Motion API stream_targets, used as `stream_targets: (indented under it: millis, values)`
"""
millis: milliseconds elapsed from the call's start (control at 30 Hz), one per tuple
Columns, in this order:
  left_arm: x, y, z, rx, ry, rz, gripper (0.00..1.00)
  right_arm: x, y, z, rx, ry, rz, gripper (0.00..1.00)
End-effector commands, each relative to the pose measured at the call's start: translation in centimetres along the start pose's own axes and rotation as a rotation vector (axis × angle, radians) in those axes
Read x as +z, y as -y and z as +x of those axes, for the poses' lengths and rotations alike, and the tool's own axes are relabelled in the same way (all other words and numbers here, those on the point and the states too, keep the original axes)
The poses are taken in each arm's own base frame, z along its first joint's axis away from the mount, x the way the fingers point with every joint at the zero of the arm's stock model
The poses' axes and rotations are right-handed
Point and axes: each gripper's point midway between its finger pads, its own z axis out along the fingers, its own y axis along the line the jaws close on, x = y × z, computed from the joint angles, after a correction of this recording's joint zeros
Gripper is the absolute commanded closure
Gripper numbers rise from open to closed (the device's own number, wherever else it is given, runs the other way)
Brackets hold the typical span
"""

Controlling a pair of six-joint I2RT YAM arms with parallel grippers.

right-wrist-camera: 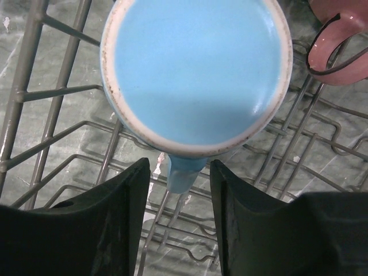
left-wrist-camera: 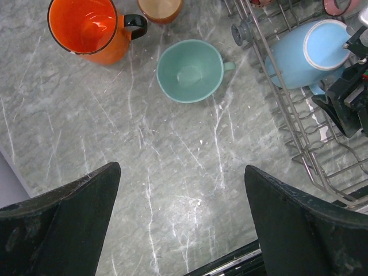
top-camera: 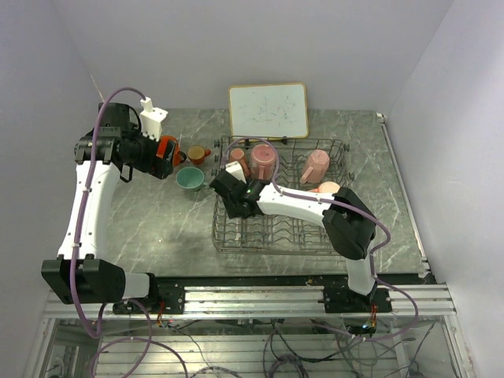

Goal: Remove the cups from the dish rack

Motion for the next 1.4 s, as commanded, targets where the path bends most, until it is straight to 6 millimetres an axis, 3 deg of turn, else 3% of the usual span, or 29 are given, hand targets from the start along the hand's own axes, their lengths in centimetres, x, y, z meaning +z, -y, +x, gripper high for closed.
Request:
stream_targets:
  millis: [0, 167, 533, 600, 1033, 1200, 1367]
  values:
    - [-1.1, 1.1, -0.7, -0.012, 0.047, 0.038, 0.00, 0.4, 0.2, -1.2, -0.010, 0.049, 0.027, 0.56]
    - [-1.3, 1.6, -0.8, -0.017, 0.060, 0.055, 0.00, 0.5, -0.1, -1.3, -0.014, 0.056, 0.011, 0.62]
    - [-2.1, 2.1, -0.7, 0.002, 0.063, 0.069, 0.00, -1.8, 0.3, -3.0, 0.029, 0.127, -0.015, 1.00]
    - [-2.1, 2.1, -0.5, 0.007, 0.063, 0.067, 0.00, -2.7, 0.6, -3.8, 0.035, 0.151, -0.016, 1.00]
    - [-2.8, 5.0, 0.1, 0.196, 0.161, 0.198, 0.01, -11.4, 1.9, -7.7, 0.118, 0.278, -0.130, 1.00]
    - [-3.5, 5.2, 0.2, 0.331, 0.226, 0.177, 0.01, -16.2, 1.7, -8.9, 0.169, 0.309, -0.260, 1.00]
    - [-5.4, 7.2, -1.1, 0.449, 0.400, 0.192, 0.00, -21.0, 0.6, -10.3, 0.252, 0.325, -0.520, 1.00]
